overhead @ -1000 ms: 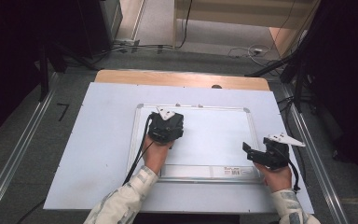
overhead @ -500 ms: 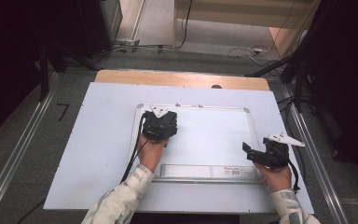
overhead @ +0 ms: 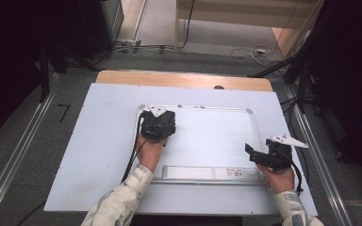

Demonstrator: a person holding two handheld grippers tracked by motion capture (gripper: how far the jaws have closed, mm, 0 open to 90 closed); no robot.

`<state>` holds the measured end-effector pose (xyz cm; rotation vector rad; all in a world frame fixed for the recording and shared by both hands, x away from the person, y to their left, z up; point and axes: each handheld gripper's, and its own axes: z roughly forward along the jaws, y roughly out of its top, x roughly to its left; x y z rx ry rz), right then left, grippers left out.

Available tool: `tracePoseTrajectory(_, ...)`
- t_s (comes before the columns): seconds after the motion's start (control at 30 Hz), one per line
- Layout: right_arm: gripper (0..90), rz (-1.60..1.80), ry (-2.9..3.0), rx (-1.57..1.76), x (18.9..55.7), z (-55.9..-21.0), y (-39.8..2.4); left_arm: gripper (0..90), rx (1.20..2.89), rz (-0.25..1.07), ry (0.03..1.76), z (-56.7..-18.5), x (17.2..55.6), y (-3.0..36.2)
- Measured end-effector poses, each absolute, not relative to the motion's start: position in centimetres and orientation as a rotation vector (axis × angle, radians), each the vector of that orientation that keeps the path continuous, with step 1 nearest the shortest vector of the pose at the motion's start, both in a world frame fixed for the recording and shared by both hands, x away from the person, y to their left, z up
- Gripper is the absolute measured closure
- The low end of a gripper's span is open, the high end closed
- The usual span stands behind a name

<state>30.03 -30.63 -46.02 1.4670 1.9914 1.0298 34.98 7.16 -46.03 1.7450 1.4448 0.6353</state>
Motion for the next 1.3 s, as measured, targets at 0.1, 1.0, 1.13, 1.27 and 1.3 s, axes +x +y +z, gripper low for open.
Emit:
tracePoseTrajectory(0.1, 11.6, 1.03, 1.992, 1.466, 30.0, -46.0, -30.7, 40.7, 1.741, 0.633, 1.464, -46.2, 35.2, 7.4)
tracePoseTrajectory(1.0, 11.6, 1.037, 1.987, 1.475, 30.0, -46.0, -30.8, 40.7, 1.672, 0.75, 1.679, -47.9, 39.0, 9.9)
tracePoseTrajectory(1.13, 11.6, 1.037, 1.987, 1.473, 30.0, -46.0, -30.8, 40.7, 1.68, 0.756, 1.696, -48.2, 39.5, 10.0)
tracePoseTrajectory(1.27, 11.6, 1.037, 1.986, 1.473, 30.0, -46.0, -30.9, 40.8, 1.696, 0.744, 1.712, -48.7, 39.8, 10.0)
tracePoseTrajectory(1.3, 11.6, 1.038, 1.985, 1.475, 30.0, -46.0, -30.9, 40.6, 1.696, 0.748, 1.709, -48.9, 39.9, 10.0)
